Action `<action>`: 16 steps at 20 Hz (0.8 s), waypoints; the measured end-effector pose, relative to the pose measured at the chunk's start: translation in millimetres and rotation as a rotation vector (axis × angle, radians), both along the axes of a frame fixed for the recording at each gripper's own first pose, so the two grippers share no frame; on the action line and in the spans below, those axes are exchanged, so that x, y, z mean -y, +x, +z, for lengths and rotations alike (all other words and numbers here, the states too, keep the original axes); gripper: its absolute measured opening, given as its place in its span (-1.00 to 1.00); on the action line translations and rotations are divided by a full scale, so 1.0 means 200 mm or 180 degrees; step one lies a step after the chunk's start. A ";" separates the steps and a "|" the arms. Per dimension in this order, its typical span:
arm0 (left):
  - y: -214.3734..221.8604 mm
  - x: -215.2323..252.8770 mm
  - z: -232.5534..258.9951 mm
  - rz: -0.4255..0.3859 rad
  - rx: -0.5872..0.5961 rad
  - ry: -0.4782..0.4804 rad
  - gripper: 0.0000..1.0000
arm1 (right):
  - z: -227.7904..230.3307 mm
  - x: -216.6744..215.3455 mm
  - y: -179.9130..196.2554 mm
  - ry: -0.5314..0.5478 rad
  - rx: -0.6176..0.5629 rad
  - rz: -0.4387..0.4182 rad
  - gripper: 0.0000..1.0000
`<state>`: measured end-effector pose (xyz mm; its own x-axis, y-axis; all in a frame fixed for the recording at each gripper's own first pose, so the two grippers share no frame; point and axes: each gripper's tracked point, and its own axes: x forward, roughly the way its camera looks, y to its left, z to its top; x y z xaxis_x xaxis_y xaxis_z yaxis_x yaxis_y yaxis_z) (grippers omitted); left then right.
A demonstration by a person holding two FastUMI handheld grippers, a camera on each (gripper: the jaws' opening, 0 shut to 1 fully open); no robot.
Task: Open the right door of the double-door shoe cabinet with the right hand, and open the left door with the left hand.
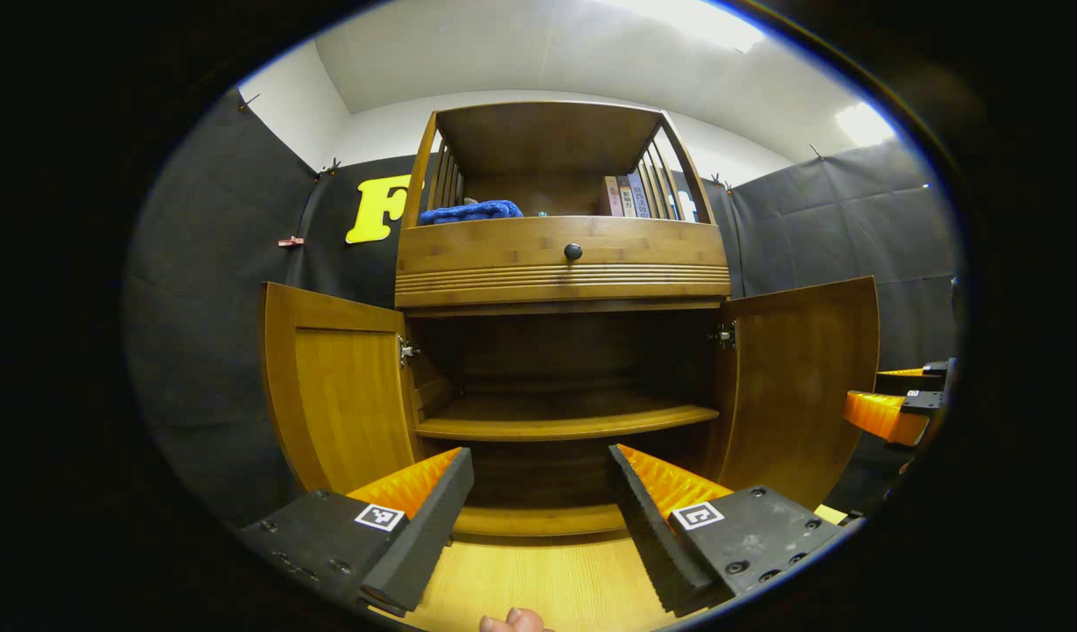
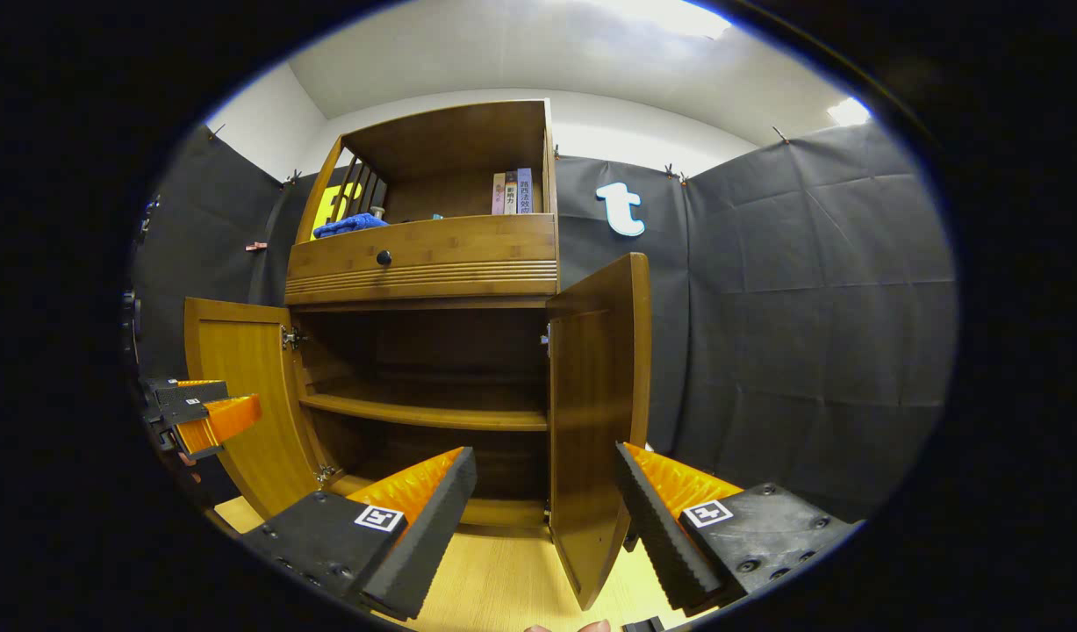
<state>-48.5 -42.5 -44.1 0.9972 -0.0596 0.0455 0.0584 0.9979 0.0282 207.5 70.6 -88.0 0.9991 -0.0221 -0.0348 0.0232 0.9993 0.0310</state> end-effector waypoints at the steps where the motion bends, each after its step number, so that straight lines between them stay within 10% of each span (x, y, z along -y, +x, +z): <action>1: 0.00 0.01 0.00 -0.0016 -0.0003 0.0019 0.90 | 0.00 0.00 0.00 -0.0001 0.0001 -0.0001 1.00; 16: 0.00 0.08 -0.04 -0.0099 -0.0034 0.0115 0.90 | 0.02 0.00 0.00 -0.0016 0.0042 0.0010 0.99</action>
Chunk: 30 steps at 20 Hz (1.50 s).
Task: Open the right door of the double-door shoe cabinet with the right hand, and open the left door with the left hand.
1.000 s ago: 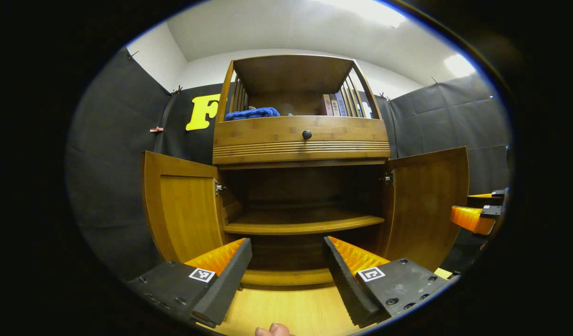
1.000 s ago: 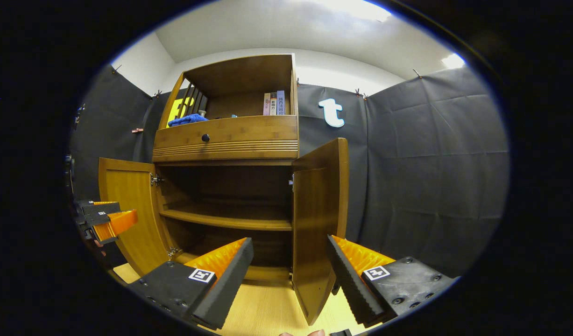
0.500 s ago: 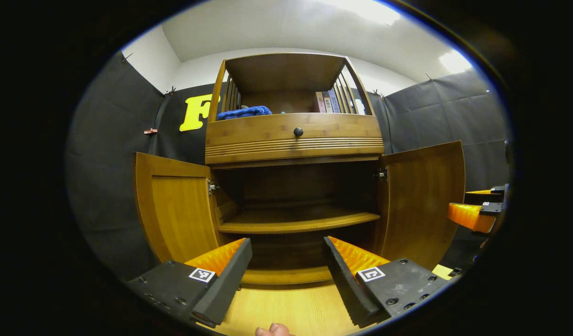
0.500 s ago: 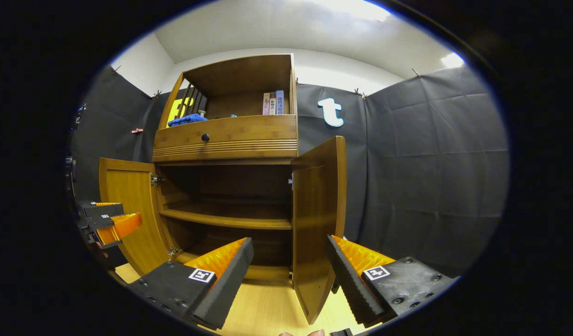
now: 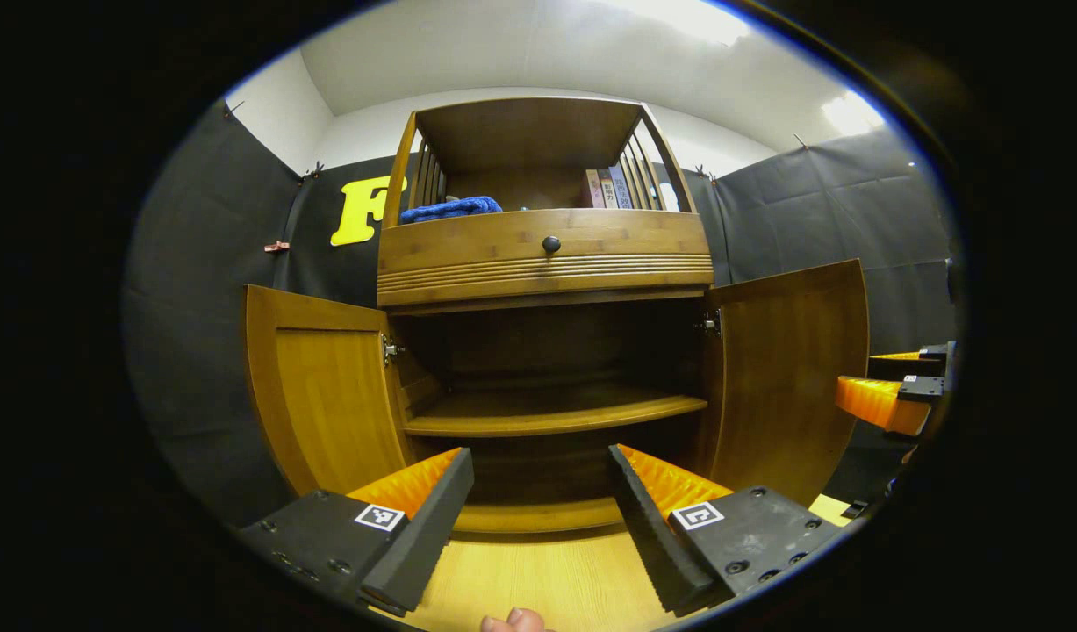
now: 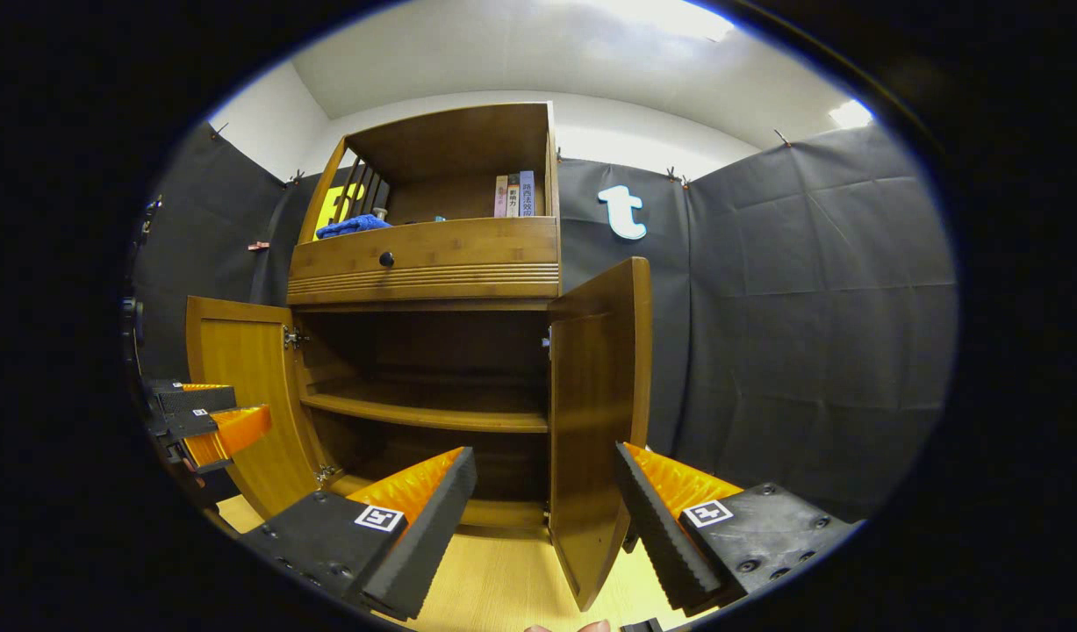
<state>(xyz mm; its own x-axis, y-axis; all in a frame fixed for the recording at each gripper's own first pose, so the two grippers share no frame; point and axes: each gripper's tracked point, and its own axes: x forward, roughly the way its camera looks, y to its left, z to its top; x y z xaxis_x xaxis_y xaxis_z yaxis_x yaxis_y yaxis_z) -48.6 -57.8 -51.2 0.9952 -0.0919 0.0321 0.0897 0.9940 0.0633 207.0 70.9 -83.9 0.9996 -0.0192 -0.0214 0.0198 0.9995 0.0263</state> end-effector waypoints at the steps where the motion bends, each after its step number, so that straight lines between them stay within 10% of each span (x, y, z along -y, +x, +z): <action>1: 0.00 0.00 0.00 -0.0004 -0.0007 0.0007 0.90 | 0.00 0.00 0.00 0.0004 -0.0006 0.0000 0.99; 30: 0.02 0.03 0.02 -0.0046 -0.0010 -0.0025 0.90 | 0.02 -0.01 -0.01 -0.0057 0.0045 -0.0016 0.99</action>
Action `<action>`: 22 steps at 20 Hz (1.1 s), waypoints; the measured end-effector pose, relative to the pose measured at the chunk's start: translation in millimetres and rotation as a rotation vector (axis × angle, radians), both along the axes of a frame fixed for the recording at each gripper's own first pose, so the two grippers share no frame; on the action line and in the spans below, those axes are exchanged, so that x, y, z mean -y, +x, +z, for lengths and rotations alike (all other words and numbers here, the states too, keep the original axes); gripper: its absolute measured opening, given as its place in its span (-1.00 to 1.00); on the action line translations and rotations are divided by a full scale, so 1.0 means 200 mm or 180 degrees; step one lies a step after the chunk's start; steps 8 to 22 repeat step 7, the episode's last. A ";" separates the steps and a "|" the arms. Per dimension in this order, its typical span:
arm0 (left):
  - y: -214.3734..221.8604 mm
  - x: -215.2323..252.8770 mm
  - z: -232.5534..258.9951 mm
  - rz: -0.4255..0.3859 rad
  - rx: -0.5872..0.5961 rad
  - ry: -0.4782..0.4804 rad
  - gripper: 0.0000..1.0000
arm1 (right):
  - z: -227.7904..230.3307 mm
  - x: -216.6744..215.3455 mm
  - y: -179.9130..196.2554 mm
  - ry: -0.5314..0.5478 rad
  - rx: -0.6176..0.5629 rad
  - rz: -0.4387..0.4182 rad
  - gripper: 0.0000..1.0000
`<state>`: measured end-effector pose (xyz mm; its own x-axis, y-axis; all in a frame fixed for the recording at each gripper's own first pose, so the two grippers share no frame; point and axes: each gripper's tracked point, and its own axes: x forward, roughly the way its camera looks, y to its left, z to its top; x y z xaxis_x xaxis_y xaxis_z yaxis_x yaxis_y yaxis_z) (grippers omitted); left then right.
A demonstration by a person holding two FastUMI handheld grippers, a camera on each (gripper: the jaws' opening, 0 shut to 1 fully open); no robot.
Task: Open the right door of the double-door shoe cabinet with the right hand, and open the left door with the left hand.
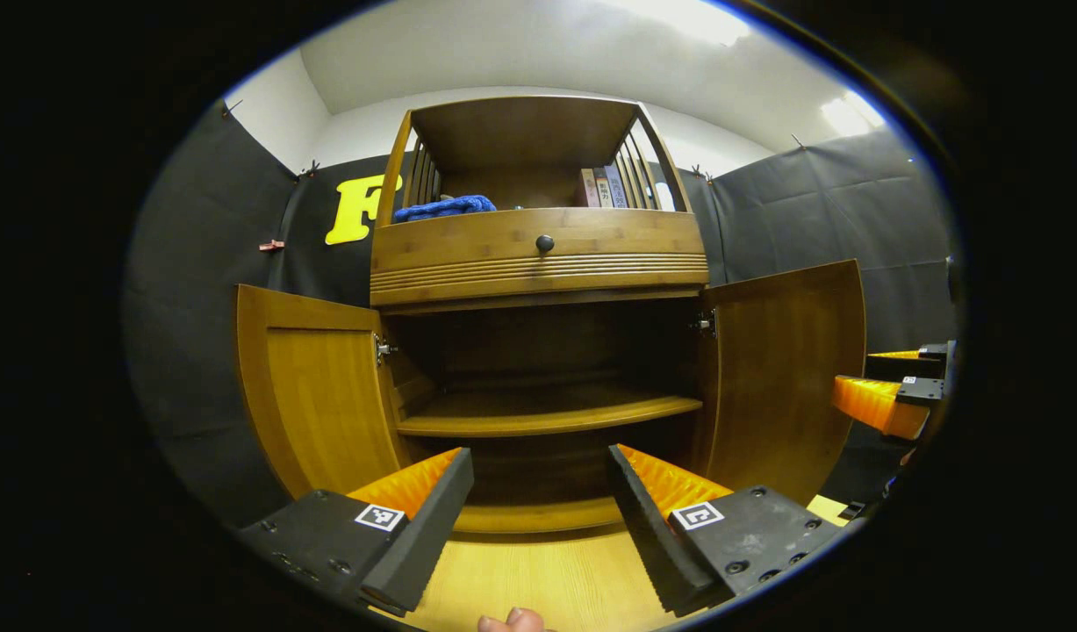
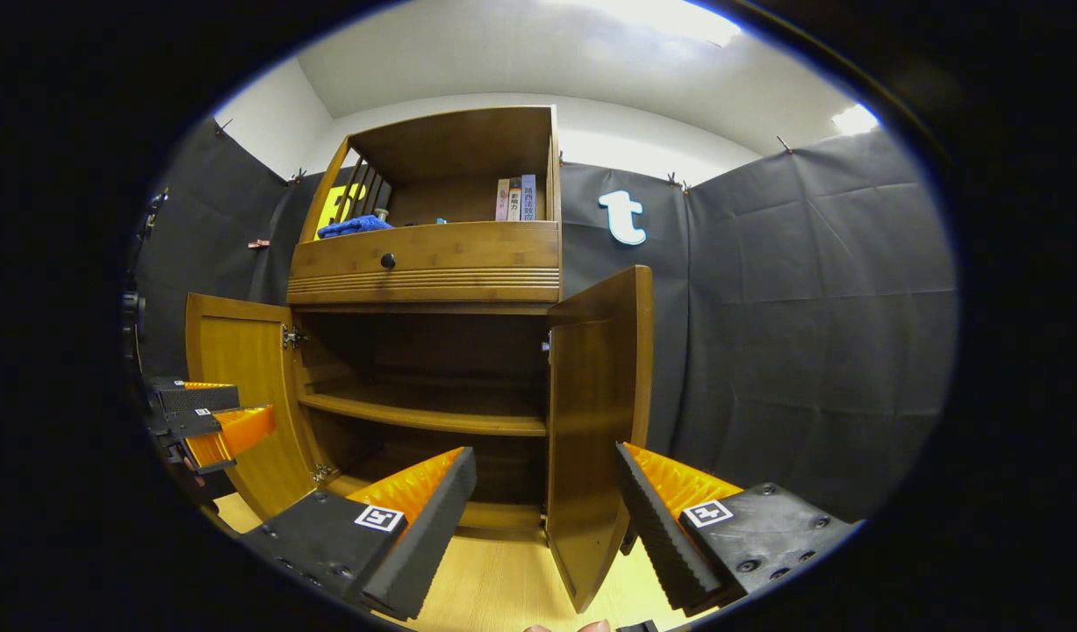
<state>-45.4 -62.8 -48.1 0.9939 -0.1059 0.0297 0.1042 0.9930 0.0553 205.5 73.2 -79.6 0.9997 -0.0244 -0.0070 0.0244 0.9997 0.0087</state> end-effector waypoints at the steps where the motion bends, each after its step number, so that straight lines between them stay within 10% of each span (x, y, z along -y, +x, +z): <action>1: 0.00 0.00 0.00 -0.0003 0.0001 -0.0005 0.90 | 0.00 0.00 0.00 -0.0002 0.0003 -0.0001 0.99; 22: 0.00 0.00 0.00 -0.0004 -0.0002 -0.0011 0.90 | 0.01 -0.01 0.00 -0.0016 0.0014 0.0006 1.00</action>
